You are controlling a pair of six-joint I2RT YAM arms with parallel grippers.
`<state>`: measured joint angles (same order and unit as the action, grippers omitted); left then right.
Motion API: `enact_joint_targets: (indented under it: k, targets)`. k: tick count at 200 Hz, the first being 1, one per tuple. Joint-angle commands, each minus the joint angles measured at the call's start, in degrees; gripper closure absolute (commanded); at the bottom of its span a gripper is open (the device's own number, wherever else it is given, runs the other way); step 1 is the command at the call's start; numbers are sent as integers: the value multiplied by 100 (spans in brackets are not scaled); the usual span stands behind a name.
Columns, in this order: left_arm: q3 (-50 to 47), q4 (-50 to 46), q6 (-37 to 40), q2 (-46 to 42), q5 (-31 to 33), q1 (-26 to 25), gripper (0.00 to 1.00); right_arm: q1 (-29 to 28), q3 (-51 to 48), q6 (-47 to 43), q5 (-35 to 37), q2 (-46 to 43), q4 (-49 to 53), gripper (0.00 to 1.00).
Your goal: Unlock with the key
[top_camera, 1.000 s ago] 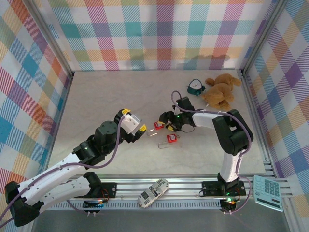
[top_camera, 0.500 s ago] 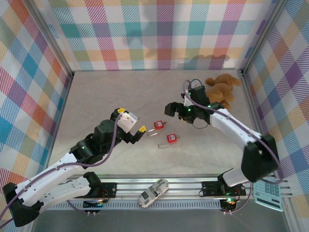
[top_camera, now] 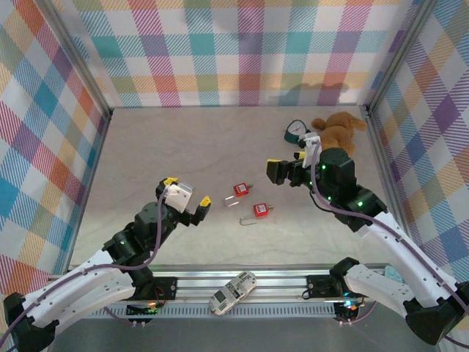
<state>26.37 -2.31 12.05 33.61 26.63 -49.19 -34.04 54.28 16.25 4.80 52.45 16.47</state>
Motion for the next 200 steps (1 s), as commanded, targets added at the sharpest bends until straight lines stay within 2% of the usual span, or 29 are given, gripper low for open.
enact_joint_targets:
  k: [1,14,29,50,62,80,91,120,166,175,200]
  targets:
    - [-470,884,-155,-65,1125,41,0,12,-317,6,1012,135,-512,1]
    - [-938,1875,306,22,1574,89,0,26,-383,98,1113,353,-386,1]
    - [-1470,3281,877,288,1957,286,0,64,-469,-319,746,471,-439,1]
    - [-1940,4462,786,885,2203,810,0,72,-745,-457,522,307,-880,1]
    - [-2124,4732,568,1210,1964,1220,0,73,-909,-684,487,128,-1116,1]
    - [-2199,4893,-277,1760,1462,2073,0,76,-1073,-862,530,-112,-1151,1]
    - [-2182,4986,-301,2071,1119,2440,0,78,-1156,-928,543,-283,-1103,1]
    - [-2182,5960,-1105,3096,135,3454,0,91,-1497,-915,746,-713,-996,1]
    - [-1626,7737,-791,5563,-506,3854,0,151,-2140,-1237,1064,-1219,-1239,1]
    - [-1538,8070,-629,6050,-787,3859,0,188,-2302,-1296,1175,-1298,-1389,1]
    - [-946,6569,-660,5748,-859,3873,0,389,-2987,-1433,1858,-1437,-2224,1]
